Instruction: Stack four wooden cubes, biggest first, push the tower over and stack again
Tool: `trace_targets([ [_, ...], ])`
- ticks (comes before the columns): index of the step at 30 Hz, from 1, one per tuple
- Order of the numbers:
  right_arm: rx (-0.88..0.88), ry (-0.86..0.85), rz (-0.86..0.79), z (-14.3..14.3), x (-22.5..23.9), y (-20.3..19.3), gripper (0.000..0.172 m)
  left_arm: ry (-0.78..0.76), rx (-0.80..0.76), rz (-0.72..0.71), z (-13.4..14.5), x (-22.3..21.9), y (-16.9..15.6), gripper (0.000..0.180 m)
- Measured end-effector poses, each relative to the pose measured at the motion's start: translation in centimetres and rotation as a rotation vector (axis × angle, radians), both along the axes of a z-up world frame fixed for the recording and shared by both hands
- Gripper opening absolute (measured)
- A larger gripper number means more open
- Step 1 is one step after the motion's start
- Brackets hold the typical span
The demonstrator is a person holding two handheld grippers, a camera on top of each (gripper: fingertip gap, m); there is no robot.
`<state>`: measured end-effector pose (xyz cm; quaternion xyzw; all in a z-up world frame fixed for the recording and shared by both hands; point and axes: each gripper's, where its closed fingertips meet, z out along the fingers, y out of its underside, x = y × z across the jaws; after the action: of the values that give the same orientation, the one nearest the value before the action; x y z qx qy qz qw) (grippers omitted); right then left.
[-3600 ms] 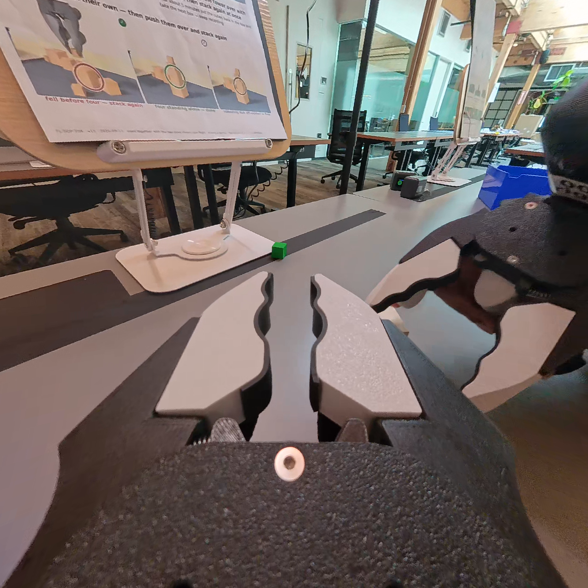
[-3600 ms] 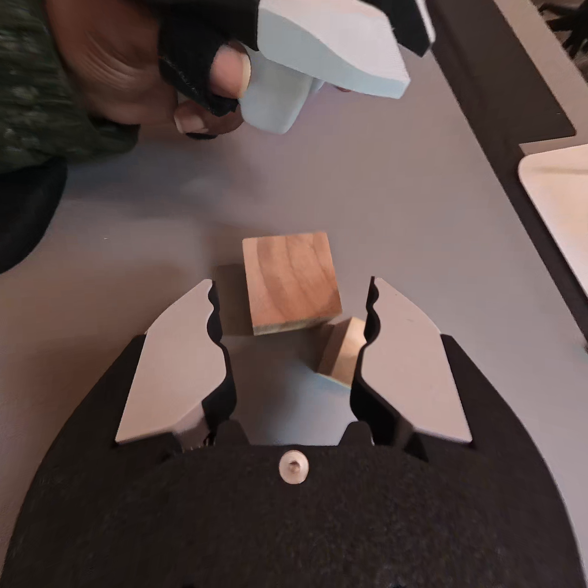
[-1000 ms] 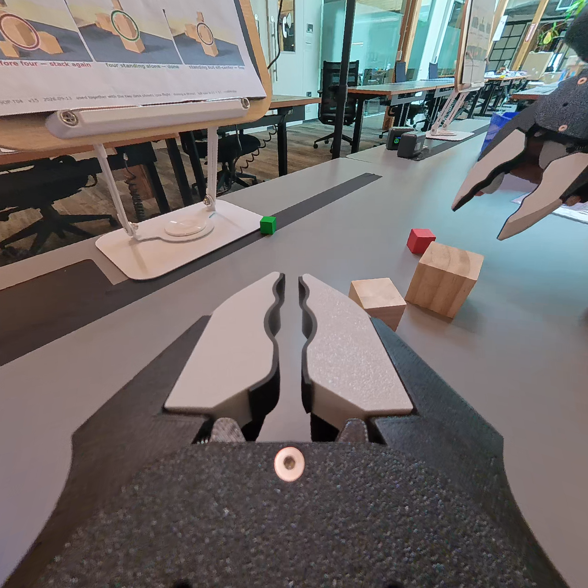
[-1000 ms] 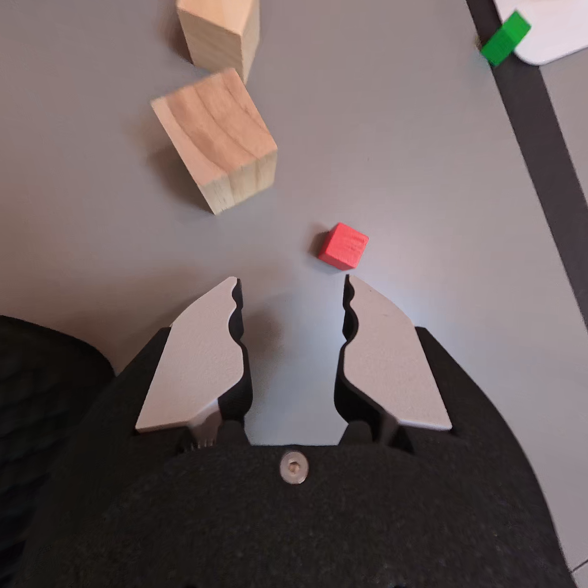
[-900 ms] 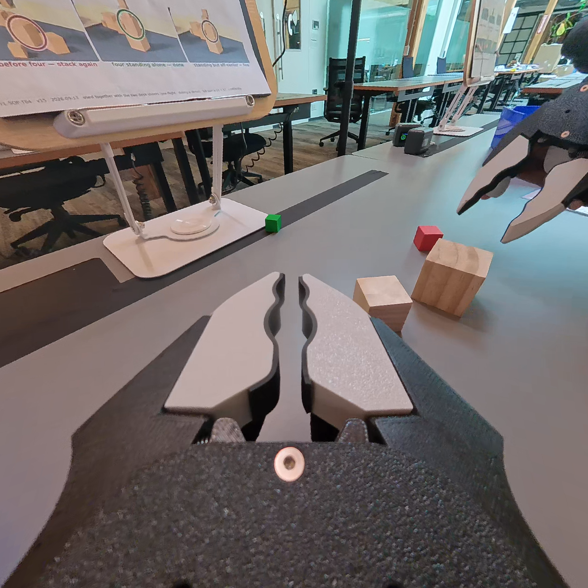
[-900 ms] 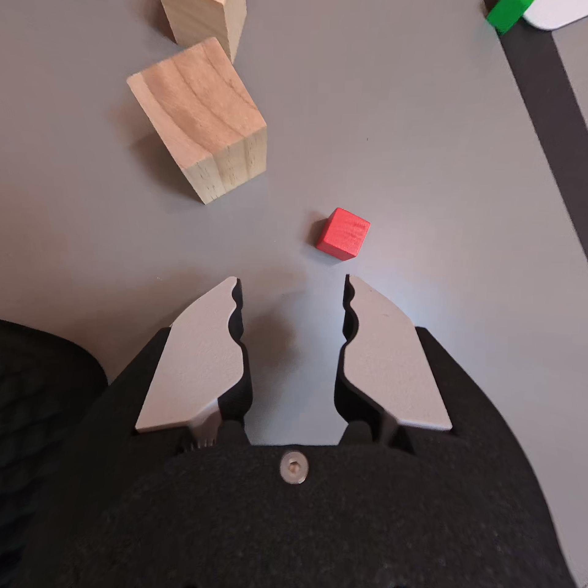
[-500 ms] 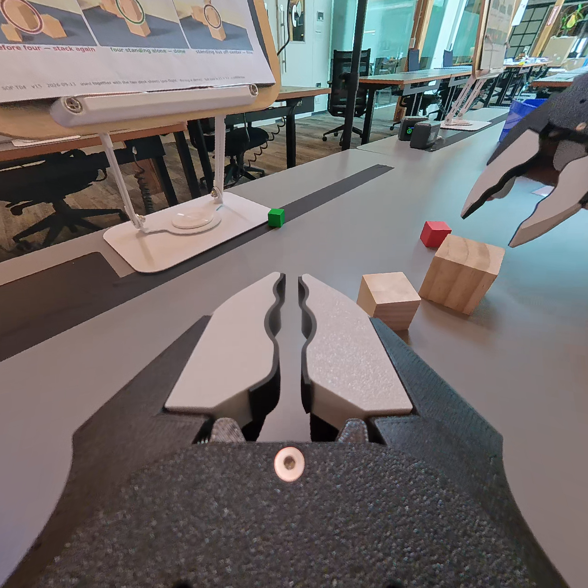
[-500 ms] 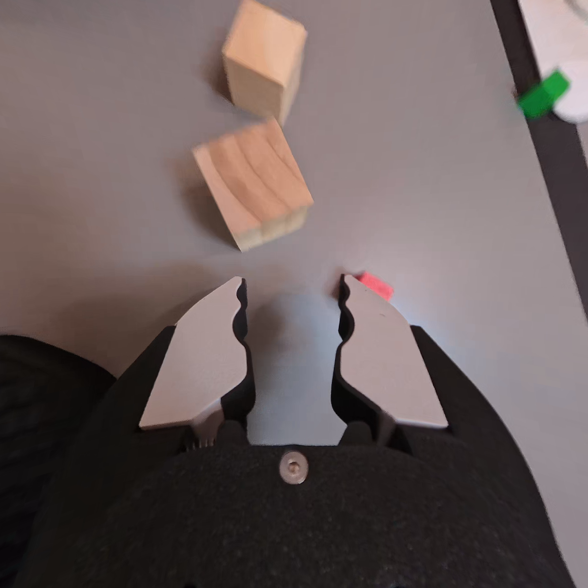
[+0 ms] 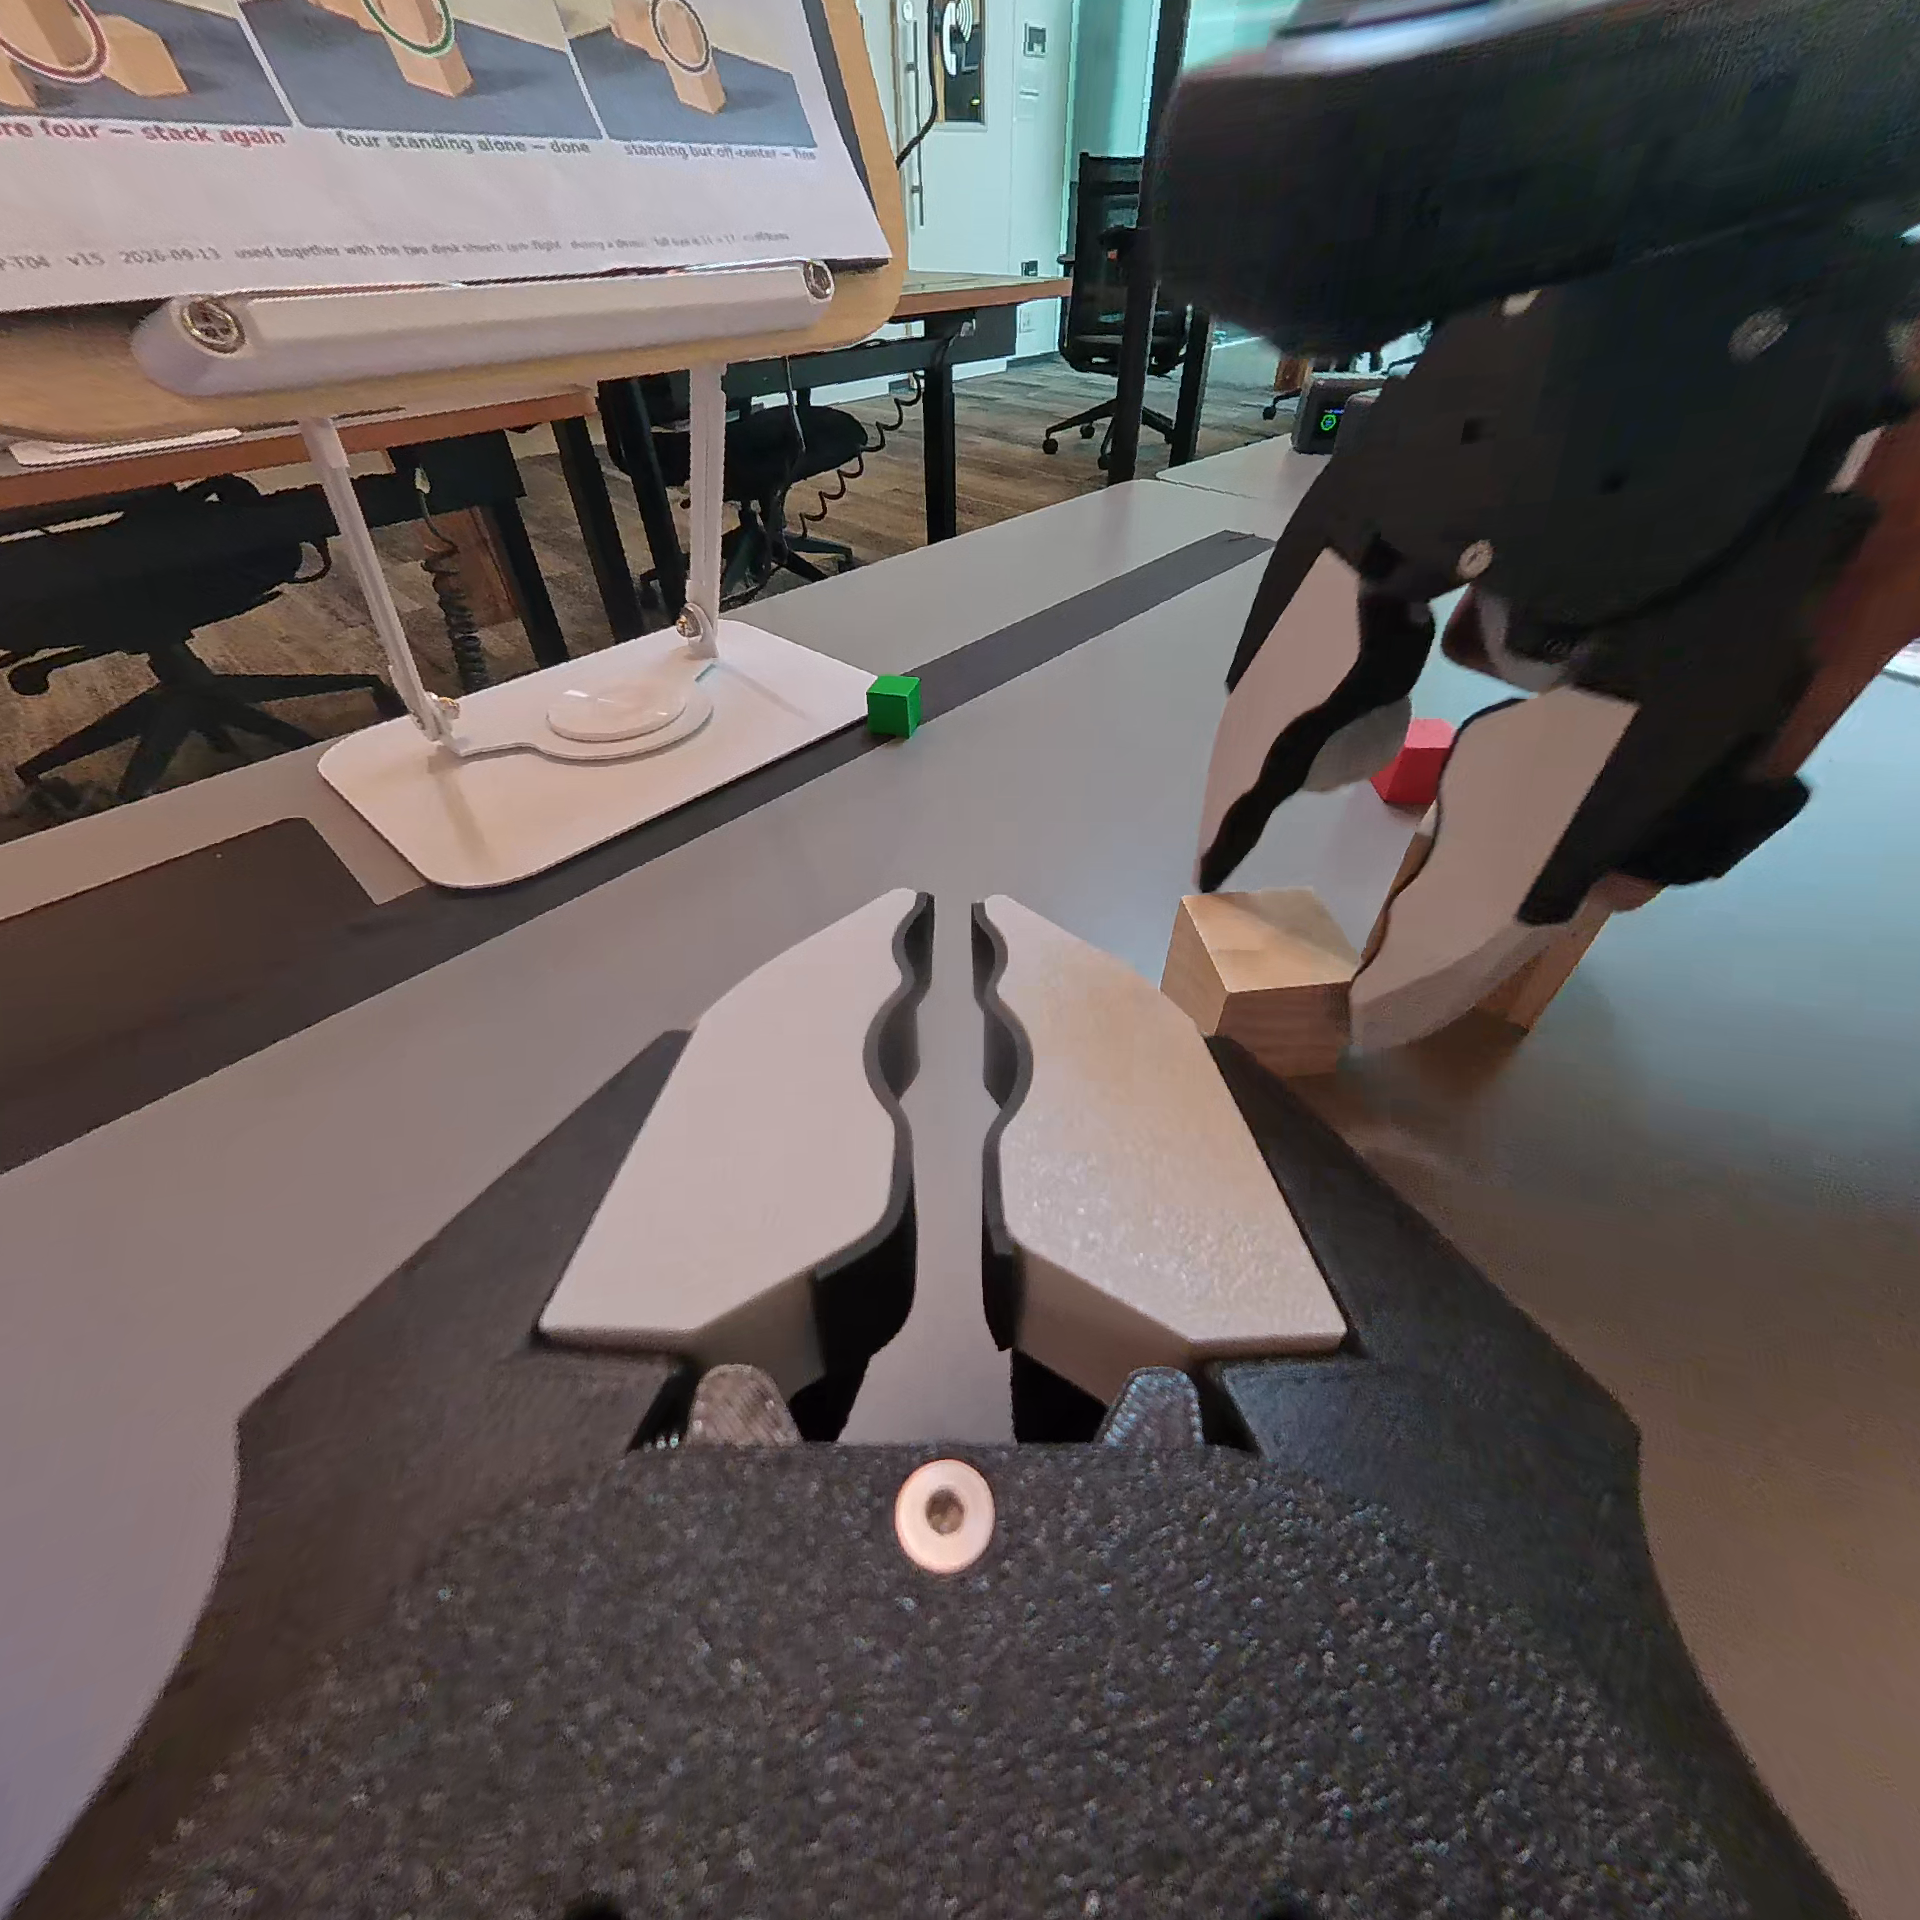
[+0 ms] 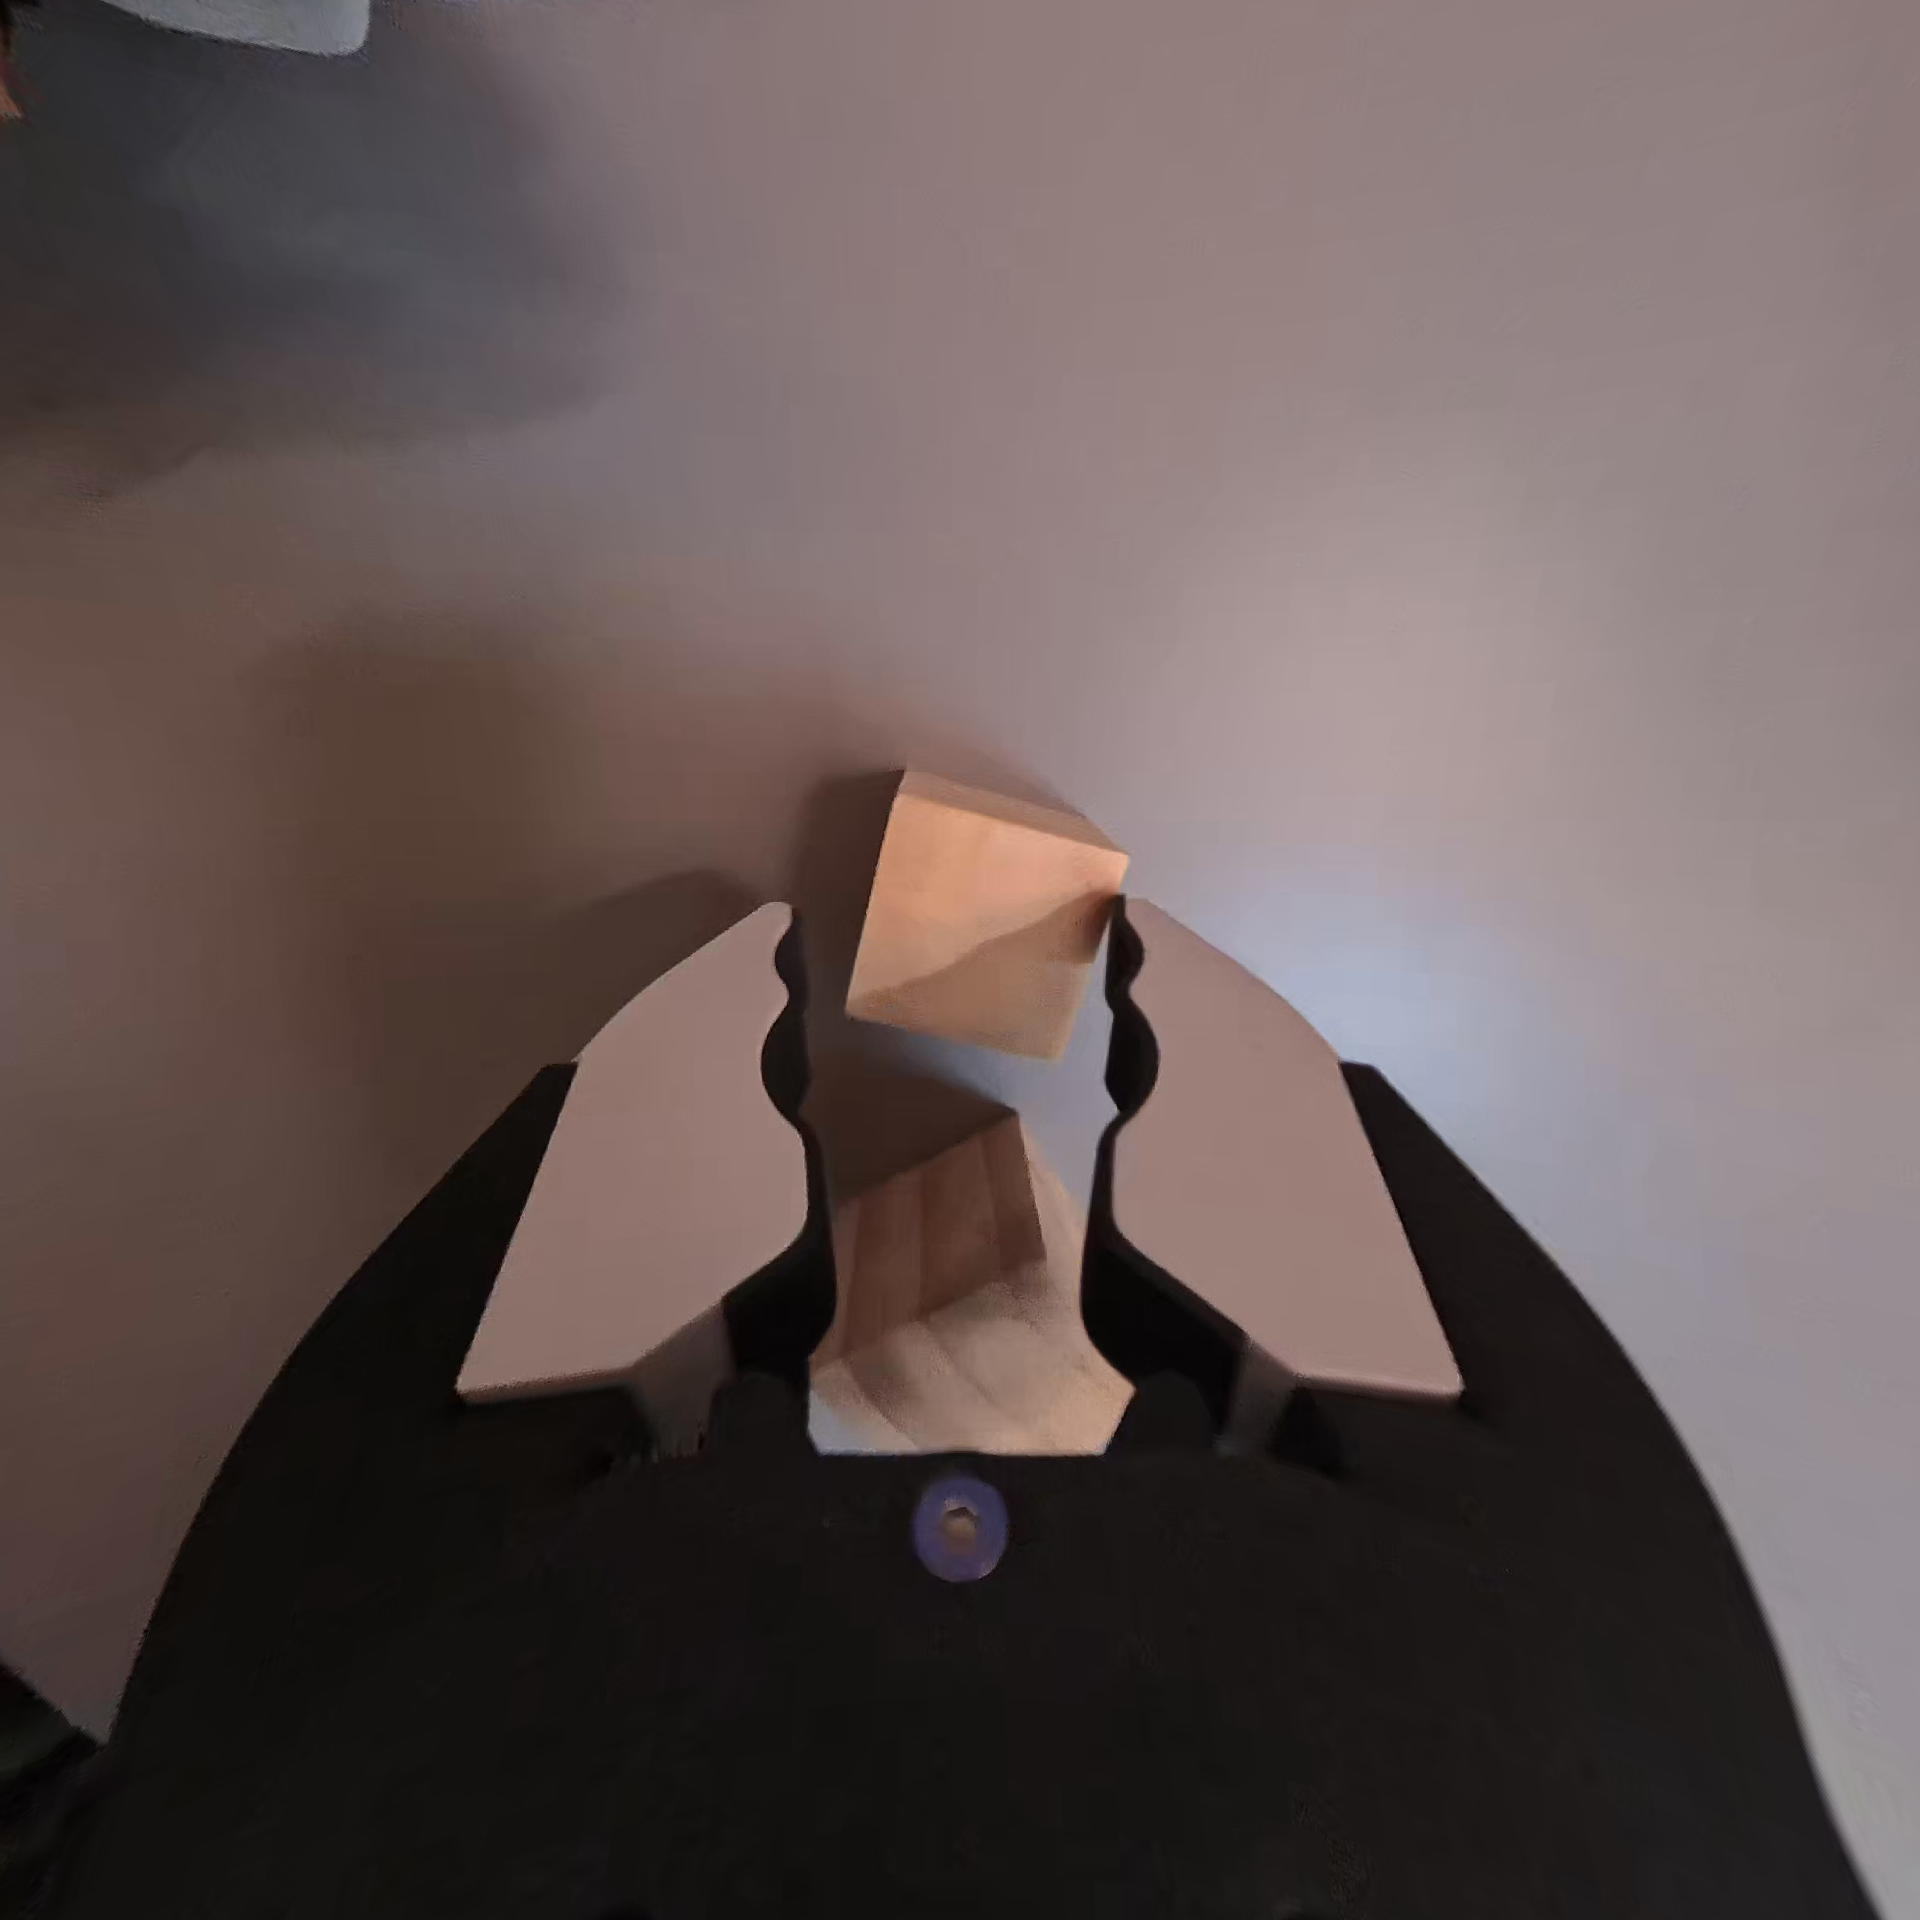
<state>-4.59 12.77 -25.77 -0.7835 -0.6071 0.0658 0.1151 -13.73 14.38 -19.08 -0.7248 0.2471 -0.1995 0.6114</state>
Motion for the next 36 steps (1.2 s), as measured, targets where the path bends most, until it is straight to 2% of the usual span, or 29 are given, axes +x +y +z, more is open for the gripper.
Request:
trace_targets([
  [1,-0.018,0.002,-0.004,-0.3,-0.3,-0.1,0.046,-0.001,0.002,-0.001,0.1,0.0,0.0,0.007],
  [4,-0.034,0.023,0.037,0.1,-0.8,-0.2,0.045,-0.008,0.009,-0.001,0.4,-0.1,-0.1,0.007],
  [9,0.078,0.116,0.240,4.2,-0.7,-0.2,0.045,-0.016,0.022,0.005,0.9,-0.2,-0.2,0.006],
  [13,0.131,0.114,0.415,7.2,2.0,-0.8,0.045,-0.025,0.021,0.000,1.0,-0.2,-0.2,0.006],
  [16,0.122,0.097,0.462,8.1,4.4,-0.9,0.045,-0.022,0.026,-0.006,1.1,0.0,-0.2,0.006],
  [21,0.080,0.074,0.488,6.9,6.9,-1.3,0.045,-0.020,0.026,-0.014,1.0,0.1,-0.2,0.006],
  [26,0.061,0.072,0.523,5.0,7.2,-1.8,0.045,-0.012,0.021,-0.021,0.8,0.3,-0.2,0.006],
  [36,0.046,0.075,0.557,4.9,6.9,-2.0,0.045,-0.019,0.017,-0.026,0.7,0.4,-0.2,0.006],
])
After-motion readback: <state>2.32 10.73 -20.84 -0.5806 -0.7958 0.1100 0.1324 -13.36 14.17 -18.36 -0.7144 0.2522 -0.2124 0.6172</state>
